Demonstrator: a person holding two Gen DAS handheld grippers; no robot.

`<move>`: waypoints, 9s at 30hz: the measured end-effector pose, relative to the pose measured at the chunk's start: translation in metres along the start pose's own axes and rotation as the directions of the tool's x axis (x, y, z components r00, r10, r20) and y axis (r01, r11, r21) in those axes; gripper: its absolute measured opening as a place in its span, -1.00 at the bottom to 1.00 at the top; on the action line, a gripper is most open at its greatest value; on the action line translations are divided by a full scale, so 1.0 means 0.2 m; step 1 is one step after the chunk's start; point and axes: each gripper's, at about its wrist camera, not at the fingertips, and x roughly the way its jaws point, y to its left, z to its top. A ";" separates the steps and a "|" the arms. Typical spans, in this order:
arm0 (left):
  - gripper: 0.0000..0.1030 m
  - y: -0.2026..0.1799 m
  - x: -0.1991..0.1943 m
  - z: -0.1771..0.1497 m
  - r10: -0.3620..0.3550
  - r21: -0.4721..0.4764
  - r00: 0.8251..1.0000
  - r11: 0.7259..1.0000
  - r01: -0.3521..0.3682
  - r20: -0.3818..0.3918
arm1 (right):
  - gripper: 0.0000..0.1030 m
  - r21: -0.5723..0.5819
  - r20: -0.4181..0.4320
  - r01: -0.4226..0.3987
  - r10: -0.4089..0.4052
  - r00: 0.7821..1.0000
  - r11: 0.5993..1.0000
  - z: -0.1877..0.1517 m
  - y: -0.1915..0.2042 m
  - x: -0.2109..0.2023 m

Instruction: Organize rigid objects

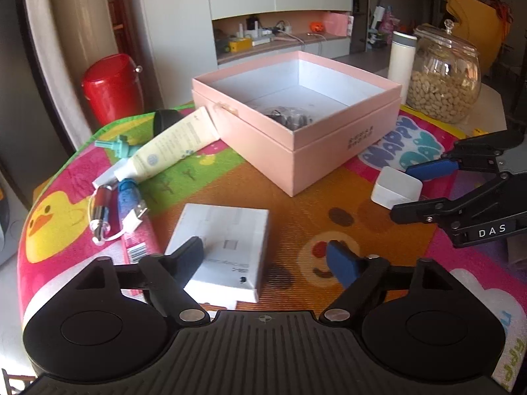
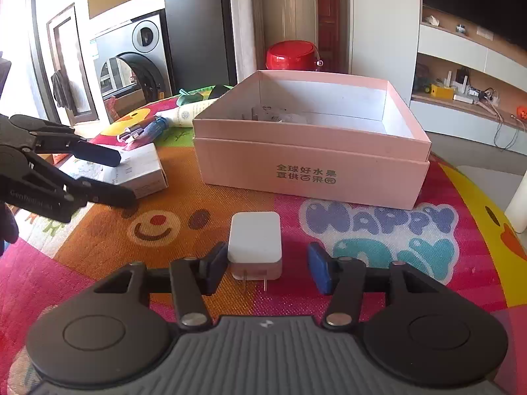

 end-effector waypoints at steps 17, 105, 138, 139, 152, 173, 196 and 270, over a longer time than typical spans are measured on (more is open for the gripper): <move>0.84 0.16 0.14 0.03 0.117 -0.121 0.991 0.985 -0.125 -0.069 | 0.38 -0.005 -0.002 -0.021 0.021 1.000 1.000 -0.01 0.03 0.02; 0.45 -0.23 -0.06 0.79 -0.070 -0.186 0.944 0.973 0.136 0.323 | 0.15 0.004 0.161 0.152 -0.150 0.975 0.988 -0.07 -0.14 -0.38; 0.37 0.42 -0.02 0.07 0.396 -0.462 0.916 0.825 -0.326 0.061 | 0.32 -0.006 0.115 0.135 -0.133 0.984 0.991 0.64 -0.22 0.12; 0.37 0.46 -0.01 0.05 0.391 -0.501 0.919 0.805 -0.318 0.045 | 0.38 -0.010 0.142 0.142 -0.139 0.980 0.990 0.62 -0.21 0.09; 0.29 0.33 0.04 -0.07 0.111 -0.449 0.993 0.890 -0.080 0.044 | 0.56 -0.035 0.137 0.149 -0.143 0.980 0.988 0.67 0.01 0.09; 0.12 0.77 -0.25 -0.28 0.248 -0.732 0.961 0.677 -0.080 0.124 | 0.49 -0.124 -0.034 0.004 -0.008 0.999 0.992 0.63 0.52 0.42; 0.03 0.69 0.42 0.61 0.146 -0.495 0.983 0.866 -0.071 0.115 | -0.03 -0.135 0.186 0.067 -0.041 0.982 0.989 0.37 0.27 0.18; -0.44 0.18 -0.06 -0.08 -0.017 -0.370 0.999 0.929 0.004 -0.030 | -0.04 -0.260 0.023 -0.090 0.100 0.995 0.961 0.11 0.36 0.08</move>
